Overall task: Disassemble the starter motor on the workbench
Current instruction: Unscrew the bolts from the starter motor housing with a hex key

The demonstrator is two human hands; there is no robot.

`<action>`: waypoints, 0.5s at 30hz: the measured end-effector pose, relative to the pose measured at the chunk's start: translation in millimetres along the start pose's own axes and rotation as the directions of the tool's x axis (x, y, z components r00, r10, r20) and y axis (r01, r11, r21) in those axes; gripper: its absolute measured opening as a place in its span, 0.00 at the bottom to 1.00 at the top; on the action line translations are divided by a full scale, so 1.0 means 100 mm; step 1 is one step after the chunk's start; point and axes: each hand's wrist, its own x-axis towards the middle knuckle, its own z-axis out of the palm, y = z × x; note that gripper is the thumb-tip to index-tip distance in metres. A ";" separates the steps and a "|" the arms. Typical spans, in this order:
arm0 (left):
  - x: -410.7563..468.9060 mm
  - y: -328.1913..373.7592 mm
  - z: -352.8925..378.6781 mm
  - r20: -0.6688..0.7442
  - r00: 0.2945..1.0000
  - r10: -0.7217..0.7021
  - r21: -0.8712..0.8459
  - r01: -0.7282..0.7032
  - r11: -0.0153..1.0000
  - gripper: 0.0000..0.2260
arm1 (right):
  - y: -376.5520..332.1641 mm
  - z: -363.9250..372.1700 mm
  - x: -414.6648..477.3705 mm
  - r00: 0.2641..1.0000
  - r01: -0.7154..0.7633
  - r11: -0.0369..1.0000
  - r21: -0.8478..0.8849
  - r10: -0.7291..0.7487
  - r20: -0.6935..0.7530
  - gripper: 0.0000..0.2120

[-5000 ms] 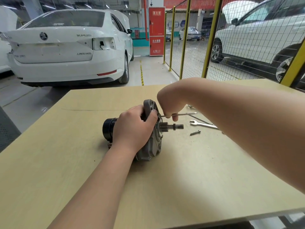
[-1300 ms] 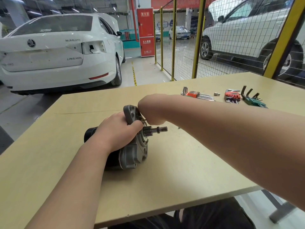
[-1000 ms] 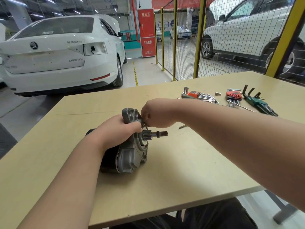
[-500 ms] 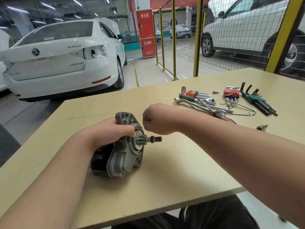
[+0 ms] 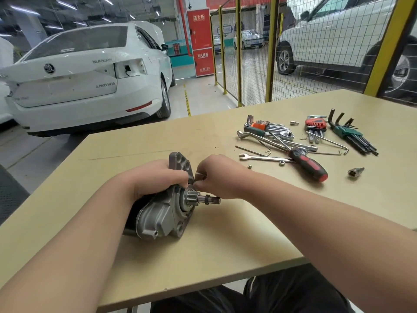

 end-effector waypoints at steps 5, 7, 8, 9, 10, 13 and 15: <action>-0.03 -0.07 0.06 -0.120 0.990 0.075 0.026 -0.072 0.997 0.20 | 0.03 -0.03 -0.03 0.999 -0.002 1.000 -0.007 0.003 0.038 0.11; -0.03 -0.09 0.08 -0.204 0.969 0.136 0.098 -0.118 0.988 0.25 | 0.14 -0.14 -0.08 0.999 -0.010 1.000 -0.029 0.011 0.044 0.11; -0.03 -0.11 0.08 -0.260 0.951 0.169 0.118 -0.143 0.983 0.25 | 0.23 -0.22 -0.11 0.999 -0.037 0.999 -0.034 0.038 0.030 0.11; -0.03 -0.13 0.09 -0.326 0.924 0.201 0.127 -0.168 0.978 0.24 | 0.35 -0.30 -0.13 0.997 -0.082 0.996 -0.036 0.083 0.009 0.11; -0.03 -0.15 0.11 -0.404 0.885 0.233 0.136 -0.194 0.972 0.23 | 0.48 -0.38 -0.14 0.990 -0.139 0.989 -0.042 0.139 -0.007 0.11; -0.01 -0.19 0.20 -0.659 0.681 0.319 0.204 -0.246 0.948 0.21 | 0.81 -0.48 -0.17 0.958 -0.282 0.952 -0.119 0.287 0.020 0.10; 0.04 -0.18 0.23 -0.758 0.556 0.341 0.253 -0.232 0.939 0.23 | 0.91 -0.43 -0.12 0.947 -0.304 0.934 -0.188 0.318 0.049 0.11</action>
